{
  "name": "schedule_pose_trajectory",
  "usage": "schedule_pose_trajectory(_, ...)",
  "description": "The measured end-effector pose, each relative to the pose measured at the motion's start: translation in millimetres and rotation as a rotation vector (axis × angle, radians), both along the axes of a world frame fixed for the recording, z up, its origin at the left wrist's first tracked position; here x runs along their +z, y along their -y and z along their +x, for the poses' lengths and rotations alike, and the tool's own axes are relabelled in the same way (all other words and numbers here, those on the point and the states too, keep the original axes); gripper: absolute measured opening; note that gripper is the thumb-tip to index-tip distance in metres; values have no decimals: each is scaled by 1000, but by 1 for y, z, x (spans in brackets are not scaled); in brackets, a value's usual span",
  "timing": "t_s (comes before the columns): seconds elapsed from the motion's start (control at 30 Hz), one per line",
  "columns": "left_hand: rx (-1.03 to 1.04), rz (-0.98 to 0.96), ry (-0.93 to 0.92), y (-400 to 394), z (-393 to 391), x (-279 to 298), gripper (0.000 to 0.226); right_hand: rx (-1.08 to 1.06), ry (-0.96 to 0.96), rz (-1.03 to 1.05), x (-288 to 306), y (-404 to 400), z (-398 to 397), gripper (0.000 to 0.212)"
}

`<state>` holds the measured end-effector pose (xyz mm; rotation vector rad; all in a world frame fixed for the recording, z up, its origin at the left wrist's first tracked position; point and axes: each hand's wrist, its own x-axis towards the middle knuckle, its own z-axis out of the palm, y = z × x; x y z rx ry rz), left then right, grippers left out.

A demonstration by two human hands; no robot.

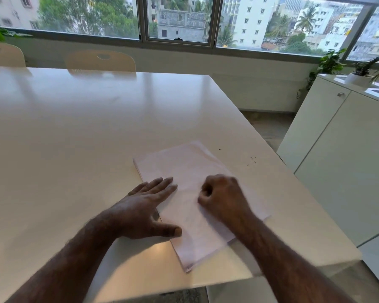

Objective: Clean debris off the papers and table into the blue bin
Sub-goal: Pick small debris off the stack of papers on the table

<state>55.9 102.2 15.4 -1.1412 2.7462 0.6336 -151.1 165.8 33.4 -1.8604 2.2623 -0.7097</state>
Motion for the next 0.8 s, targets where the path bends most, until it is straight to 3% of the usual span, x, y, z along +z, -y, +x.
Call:
schedule_pose_trajectory(0.07,2,5,18,0,-1,-1,121,-114,-46,-44,3,6,-8,15)
schedule_pose_trajectory(0.23,-5,-19,17,-3,-2,-1,134,266,125,113,9,-17,52,13)
schedule_pose_trajectory(0.4,-7,-11,32,-3,-1,0,124,-240,38,-1,10,5,-24,15)
schedule_pose_trajectory(0.47,-9,-14,30,-4,-1,-1,124,-145,22,-6,3,3,-1,17)
schedule_pose_trajectory(0.57,-9,-21,32,-3,0,-2,127,167,34,65,-2,-14,44,11)
schedule_pose_trajectory(0.73,-9,-26,34,-1,-1,-4,124,-274,-41,25,9,12,-39,16)
schedule_pose_trajectory(0.8,-7,-23,32,-3,-2,-4,123,-165,-52,-26,4,8,-15,16)
